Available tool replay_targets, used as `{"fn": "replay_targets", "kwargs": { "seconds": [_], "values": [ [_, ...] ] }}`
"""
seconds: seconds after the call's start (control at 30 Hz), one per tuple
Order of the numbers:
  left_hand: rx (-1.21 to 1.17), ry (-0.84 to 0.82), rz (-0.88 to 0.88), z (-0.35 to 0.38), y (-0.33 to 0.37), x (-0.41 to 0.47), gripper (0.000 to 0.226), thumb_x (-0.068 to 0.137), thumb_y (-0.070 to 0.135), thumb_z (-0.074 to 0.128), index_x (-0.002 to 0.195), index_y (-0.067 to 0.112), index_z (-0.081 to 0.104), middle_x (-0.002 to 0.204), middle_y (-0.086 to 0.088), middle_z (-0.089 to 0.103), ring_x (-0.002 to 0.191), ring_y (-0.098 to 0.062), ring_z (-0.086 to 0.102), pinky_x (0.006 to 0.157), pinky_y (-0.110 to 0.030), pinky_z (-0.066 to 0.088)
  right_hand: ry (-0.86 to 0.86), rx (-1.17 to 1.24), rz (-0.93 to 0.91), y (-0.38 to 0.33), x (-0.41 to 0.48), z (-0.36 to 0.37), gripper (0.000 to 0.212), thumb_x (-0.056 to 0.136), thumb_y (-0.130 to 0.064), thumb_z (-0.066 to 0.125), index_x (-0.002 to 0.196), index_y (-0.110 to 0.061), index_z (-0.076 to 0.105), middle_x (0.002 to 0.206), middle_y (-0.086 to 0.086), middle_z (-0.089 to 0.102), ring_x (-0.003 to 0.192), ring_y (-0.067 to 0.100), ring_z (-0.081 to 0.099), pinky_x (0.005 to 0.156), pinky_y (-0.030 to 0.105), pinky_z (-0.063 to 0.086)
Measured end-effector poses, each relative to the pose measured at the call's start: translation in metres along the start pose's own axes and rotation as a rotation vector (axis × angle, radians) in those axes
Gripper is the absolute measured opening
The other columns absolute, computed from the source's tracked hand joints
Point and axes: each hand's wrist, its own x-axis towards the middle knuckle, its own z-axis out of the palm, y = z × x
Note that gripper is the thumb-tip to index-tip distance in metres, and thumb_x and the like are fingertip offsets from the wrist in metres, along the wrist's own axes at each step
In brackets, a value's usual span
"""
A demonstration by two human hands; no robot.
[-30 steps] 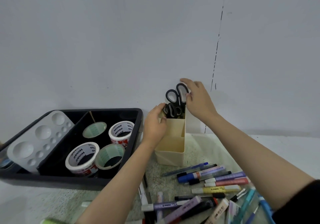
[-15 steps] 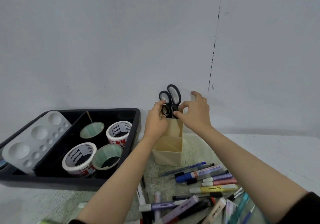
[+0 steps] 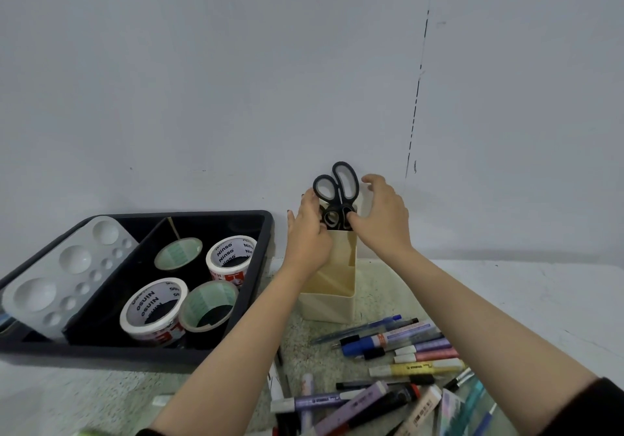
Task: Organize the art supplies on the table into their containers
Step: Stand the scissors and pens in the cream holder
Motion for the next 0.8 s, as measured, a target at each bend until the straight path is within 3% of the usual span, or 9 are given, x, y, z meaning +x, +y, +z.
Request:
{"fn": "replay_targets", "kwargs": {
  "seconds": [0.17, 0.27, 0.4, 0.5, 0.6, 0.67, 0.8],
  "values": [
    [-0.079, -0.097, -0.014, -0.004, 0.0, 0.0, 0.069, 0.09, -0.011, 0.029, 0.149, 0.014, 0.004, 0.154, -0.001, 0.026, 0.14, 0.0, 0.014, 0.115, -0.028, -0.013, -0.012, 0.113, -0.084, 0.003, -0.002, -0.001, 0.058, 0.083, -0.023, 0.063, 0.136, -0.024, 0.04, 0.118, -0.005, 0.062, 0.11, 0.019, 0.052, 0.096, 0.036, 0.037],
    [-0.125, -0.084, -0.002, -0.008, 0.001, 0.001, 0.072, 0.086, -0.016, 0.027, 0.148, 0.017, 0.015, 0.147, -0.005, 0.039, 0.136, -0.001, 0.026, 0.119, -0.034, 0.009, 0.028, 0.223, -0.051, 0.005, 0.002, -0.003, 0.046, 0.09, -0.029, 0.059, 0.134, -0.025, 0.045, 0.1, -0.008, 0.061, 0.095, 0.011, 0.054, 0.09, 0.033, 0.042],
    [-0.091, 0.057, 0.021, -0.016, 0.005, 0.001, 0.061, 0.087, -0.013, 0.034, 0.14, 0.02, 0.035, 0.128, -0.005, 0.06, 0.117, -0.013, 0.055, 0.094, -0.022, 0.041, 0.077, 0.176, -0.004, 0.006, 0.014, -0.007, 0.023, 0.094, -0.025, 0.053, 0.115, -0.022, 0.062, 0.085, -0.005, 0.064, 0.081, 0.013, 0.057, 0.09, 0.041, 0.044],
    [-0.075, 0.12, 0.036, -0.02, 0.007, 0.002, 0.055, 0.088, -0.009, 0.04, 0.136, 0.019, 0.041, 0.116, -0.005, 0.067, 0.097, -0.008, 0.06, 0.087, -0.022, 0.046, 0.08, 0.122, 0.018, 0.004, 0.018, -0.009, 0.017, 0.093, -0.024, 0.053, 0.101, -0.021, 0.067, 0.078, -0.007, 0.061, 0.077, 0.01, 0.052, 0.092, 0.041, 0.042],
    [-0.094, 0.128, 0.015, -0.022, 0.01, 0.003, 0.051, 0.088, -0.002, 0.047, 0.134, 0.021, 0.043, 0.115, -0.004, 0.068, 0.088, -0.001, 0.06, 0.078, -0.011, 0.044, 0.081, 0.139, 0.058, 0.003, 0.02, -0.008, 0.015, 0.092, -0.024, 0.054, 0.097, -0.023, 0.067, 0.074, -0.009, 0.061, 0.077, 0.01, 0.053, 0.095, 0.04, 0.04],
    [-0.147, 0.108, 0.001, -0.022, 0.012, 0.004, 0.054, 0.086, 0.001, 0.052, 0.133, 0.026, 0.042, 0.12, -0.006, 0.065, 0.092, 0.003, 0.06, 0.074, -0.003, 0.043, 0.088, 0.155, 0.104, 0.003, 0.019, -0.007, 0.015, 0.092, -0.025, 0.052, 0.096, -0.025, 0.067, 0.07, -0.012, 0.06, 0.076, 0.012, 0.054, 0.096, 0.039, 0.038],
    [-0.243, 0.056, 0.026, -0.019, 0.018, 0.002, 0.07, 0.083, -0.004, 0.057, 0.139, 0.028, 0.031, 0.144, -0.012, 0.042, 0.118, -0.011, 0.056, 0.076, -0.002, 0.043, 0.106, 0.106, 0.156, 0.0, 0.018, -0.007, 0.017, 0.093, -0.028, 0.05, 0.097, -0.024, 0.065, 0.069, -0.012, 0.059, 0.084, 0.017, 0.06, 0.09, 0.033, 0.032]
  ]
}}
